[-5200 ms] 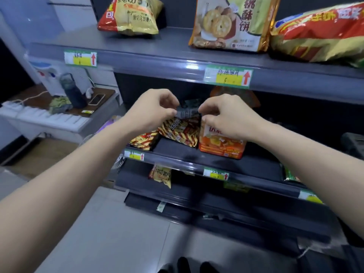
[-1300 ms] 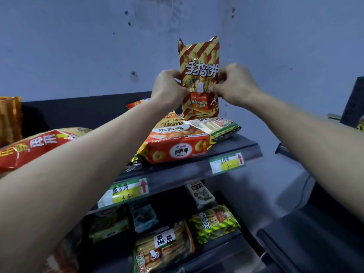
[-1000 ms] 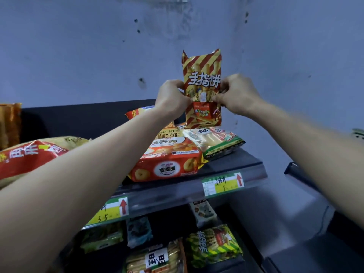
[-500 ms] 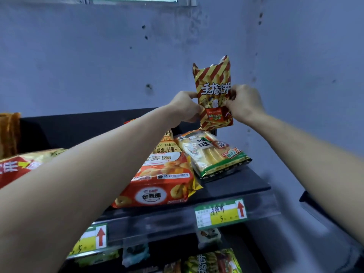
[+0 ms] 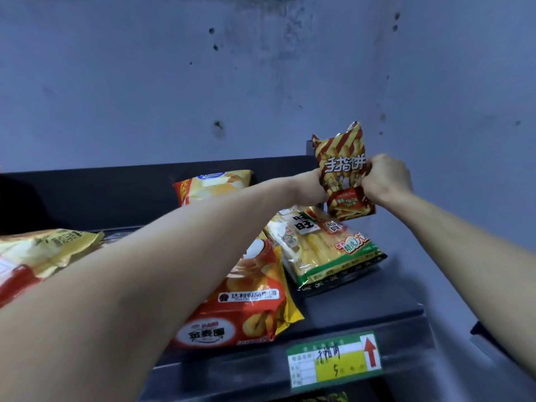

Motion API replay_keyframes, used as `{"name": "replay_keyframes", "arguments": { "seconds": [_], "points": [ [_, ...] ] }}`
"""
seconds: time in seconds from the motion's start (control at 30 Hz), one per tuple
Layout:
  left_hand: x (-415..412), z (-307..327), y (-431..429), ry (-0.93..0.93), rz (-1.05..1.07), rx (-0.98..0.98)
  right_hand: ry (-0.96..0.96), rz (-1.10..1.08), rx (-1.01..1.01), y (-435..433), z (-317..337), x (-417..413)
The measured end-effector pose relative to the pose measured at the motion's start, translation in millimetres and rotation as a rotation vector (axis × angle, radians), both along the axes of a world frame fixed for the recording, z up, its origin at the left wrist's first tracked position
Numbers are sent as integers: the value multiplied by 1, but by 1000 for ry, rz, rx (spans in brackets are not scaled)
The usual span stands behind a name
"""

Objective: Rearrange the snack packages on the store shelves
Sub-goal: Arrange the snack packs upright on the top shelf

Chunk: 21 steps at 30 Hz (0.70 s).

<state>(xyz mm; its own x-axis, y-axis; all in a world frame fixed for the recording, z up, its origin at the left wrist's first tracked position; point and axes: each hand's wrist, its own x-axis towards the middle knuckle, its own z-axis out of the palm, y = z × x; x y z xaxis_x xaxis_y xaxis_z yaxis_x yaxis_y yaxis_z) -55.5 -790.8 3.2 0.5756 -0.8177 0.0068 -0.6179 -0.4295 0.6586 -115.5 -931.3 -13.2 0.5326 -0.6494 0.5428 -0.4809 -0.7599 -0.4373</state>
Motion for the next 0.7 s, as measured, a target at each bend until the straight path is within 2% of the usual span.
{"name": "replay_keyframes", "arguments": {
  "seconds": [0.2, 0.43, 0.7],
  "points": [
    [17, 3, 23, -129, 75, 49, -25, 142, 80, 24, -6, 22],
    [42, 4, 57, -150, 168, 73, -49, 292, 122, 64, -10, 55],
    [53, 1, 57, -223, 245, 149, -18, 320, 178, 61, -14, 68]
  ]
}}
